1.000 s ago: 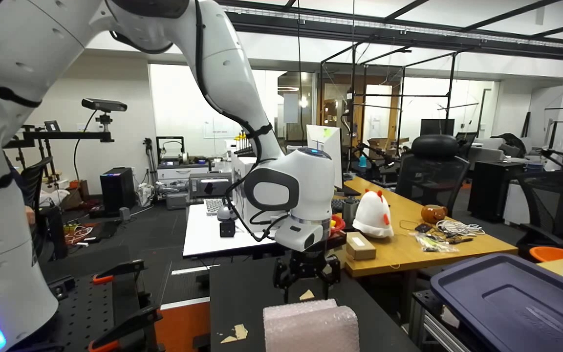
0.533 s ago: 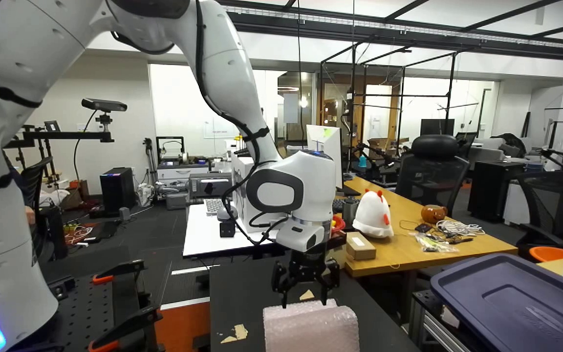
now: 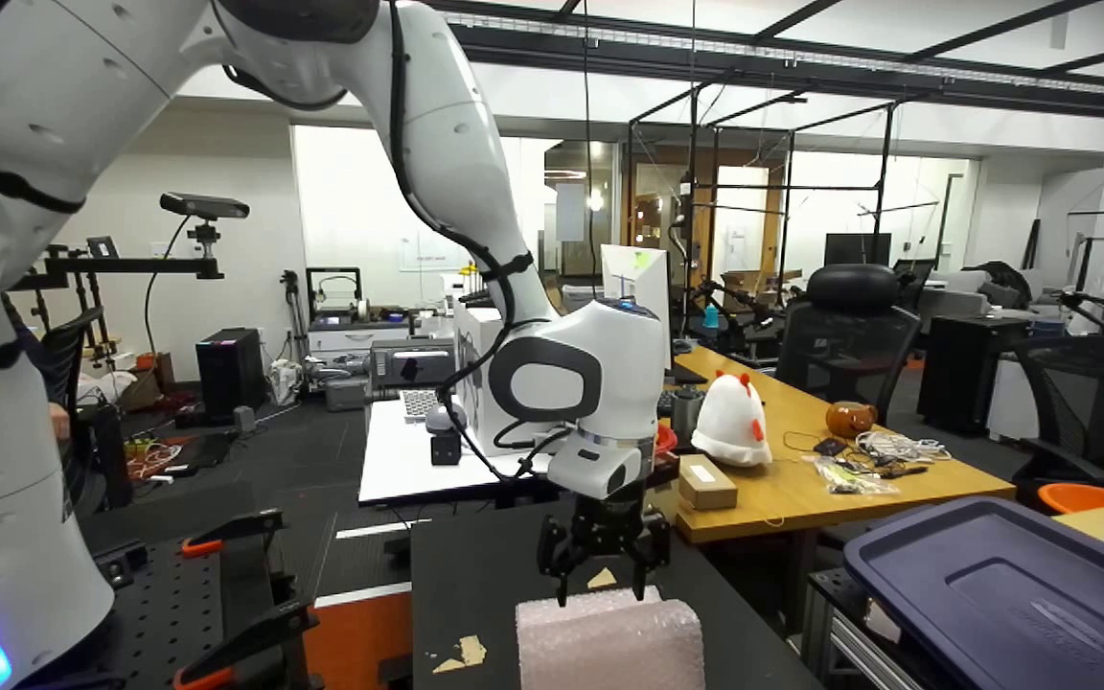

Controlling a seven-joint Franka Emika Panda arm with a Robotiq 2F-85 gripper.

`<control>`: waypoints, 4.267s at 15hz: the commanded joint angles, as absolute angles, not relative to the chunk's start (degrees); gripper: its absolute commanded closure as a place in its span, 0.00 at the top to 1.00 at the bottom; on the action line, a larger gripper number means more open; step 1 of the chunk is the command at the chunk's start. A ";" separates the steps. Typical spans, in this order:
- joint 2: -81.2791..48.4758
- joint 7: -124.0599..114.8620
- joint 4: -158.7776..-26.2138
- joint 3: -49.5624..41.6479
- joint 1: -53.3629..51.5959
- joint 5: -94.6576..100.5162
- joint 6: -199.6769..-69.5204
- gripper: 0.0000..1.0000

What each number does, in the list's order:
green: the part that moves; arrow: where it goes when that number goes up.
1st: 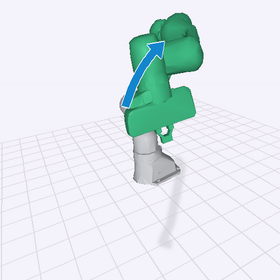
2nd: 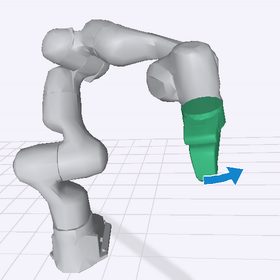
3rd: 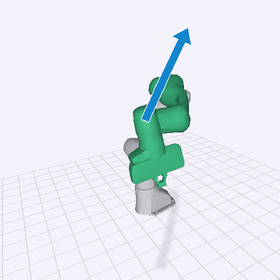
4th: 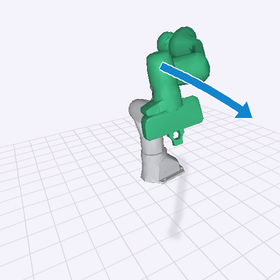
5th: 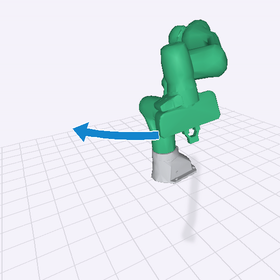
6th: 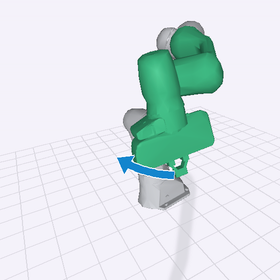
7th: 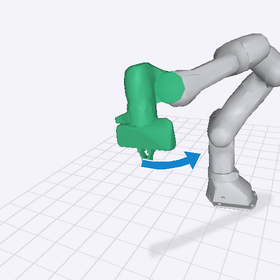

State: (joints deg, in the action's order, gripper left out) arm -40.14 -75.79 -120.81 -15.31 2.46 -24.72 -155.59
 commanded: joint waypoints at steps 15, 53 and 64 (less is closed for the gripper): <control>-54.81 -85.89 -109.14 -18.88 -3.24 -16.13 -156.33 1.00; -57.39 -75.75 -106.80 -10.30 5.82 -19.43 -153.57 1.00; -46.86 -70.43 -117.51 -9.87 9.38 -22.03 -156.65 1.00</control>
State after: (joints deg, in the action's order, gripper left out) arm -51.12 -73.88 -112.79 -11.77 6.10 -19.90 -155.22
